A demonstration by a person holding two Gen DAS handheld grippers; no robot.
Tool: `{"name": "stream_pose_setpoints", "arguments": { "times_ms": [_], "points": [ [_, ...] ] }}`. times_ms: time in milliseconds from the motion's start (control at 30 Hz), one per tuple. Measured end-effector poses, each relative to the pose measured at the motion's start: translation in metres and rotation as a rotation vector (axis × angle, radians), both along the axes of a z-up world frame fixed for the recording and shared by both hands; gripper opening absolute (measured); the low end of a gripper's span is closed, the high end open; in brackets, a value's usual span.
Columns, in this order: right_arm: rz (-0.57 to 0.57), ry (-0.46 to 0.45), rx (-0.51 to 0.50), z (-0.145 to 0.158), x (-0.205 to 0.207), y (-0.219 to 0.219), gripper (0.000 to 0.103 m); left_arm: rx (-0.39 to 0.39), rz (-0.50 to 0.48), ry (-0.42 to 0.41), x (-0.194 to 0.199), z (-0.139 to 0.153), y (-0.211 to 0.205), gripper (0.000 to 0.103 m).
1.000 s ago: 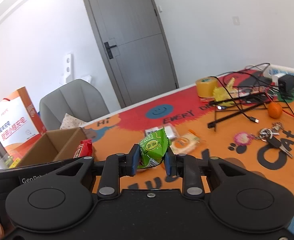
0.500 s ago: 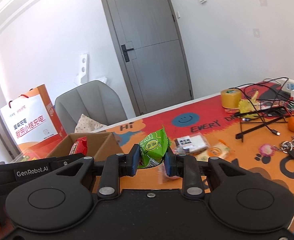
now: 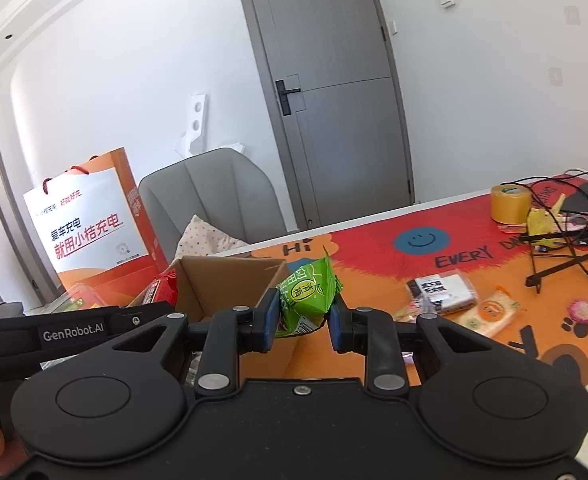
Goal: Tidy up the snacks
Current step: 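Carry both held snacks over the cardboard box, then open the left tool over the box while the right tool releases the green packet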
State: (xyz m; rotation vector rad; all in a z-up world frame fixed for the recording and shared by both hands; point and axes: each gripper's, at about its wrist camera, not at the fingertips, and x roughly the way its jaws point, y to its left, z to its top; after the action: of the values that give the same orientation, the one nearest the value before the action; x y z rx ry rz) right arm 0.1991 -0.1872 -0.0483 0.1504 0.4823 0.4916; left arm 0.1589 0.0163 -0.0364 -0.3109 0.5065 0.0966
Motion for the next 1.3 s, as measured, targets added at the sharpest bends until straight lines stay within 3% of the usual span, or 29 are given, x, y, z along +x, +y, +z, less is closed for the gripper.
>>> {"name": "stream_pose_setpoints", "arguments": {
  "times_ms": [467,800,967,1233,1300],
  "points": [
    [0.087,0.024,-0.023,-0.007,0.018,0.056,0.027,-0.052,0.056,0.056,0.018,-0.019,0.050,0.019],
    [0.116,0.054,-0.038,-0.012,0.035,0.085,0.027,-0.096,0.065,0.049,0.019,-0.013,0.071,0.027],
    [0.147,0.087,-0.035,-0.014,0.041,0.095,0.030,-0.095,0.095,0.039,0.015,-0.010,0.079,0.037],
    [0.117,0.104,-0.045,-0.015,0.040,0.088,0.039,-0.080,0.134,0.045,0.014,-0.013,0.079,0.071],
    [0.116,0.104,-0.036,-0.015,0.039,0.083,0.040,-0.072,0.134,0.040,0.014,-0.012,0.075,0.075]
  ]
}}
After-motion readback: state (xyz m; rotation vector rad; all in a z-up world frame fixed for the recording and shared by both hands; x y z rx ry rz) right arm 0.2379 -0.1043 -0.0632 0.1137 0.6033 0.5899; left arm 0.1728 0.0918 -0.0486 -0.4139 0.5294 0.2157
